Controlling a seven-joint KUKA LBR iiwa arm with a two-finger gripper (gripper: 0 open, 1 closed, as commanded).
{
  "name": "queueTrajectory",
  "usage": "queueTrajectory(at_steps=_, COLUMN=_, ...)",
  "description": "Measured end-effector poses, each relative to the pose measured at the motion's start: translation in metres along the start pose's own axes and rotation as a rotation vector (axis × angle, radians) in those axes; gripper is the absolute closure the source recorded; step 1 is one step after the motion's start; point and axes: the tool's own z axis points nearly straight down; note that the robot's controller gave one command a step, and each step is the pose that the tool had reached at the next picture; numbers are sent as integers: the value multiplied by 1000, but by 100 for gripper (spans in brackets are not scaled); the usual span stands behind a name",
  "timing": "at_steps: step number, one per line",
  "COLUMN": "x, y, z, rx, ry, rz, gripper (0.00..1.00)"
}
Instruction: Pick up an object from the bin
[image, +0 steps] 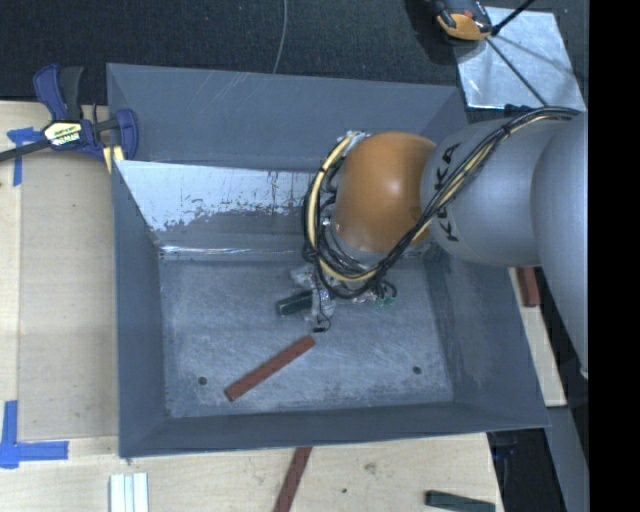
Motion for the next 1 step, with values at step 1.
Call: queueTrajectory(at_steps=1, x=54, y=20, z=-147, rx=0, ry=0, rz=-32, gripper=100)
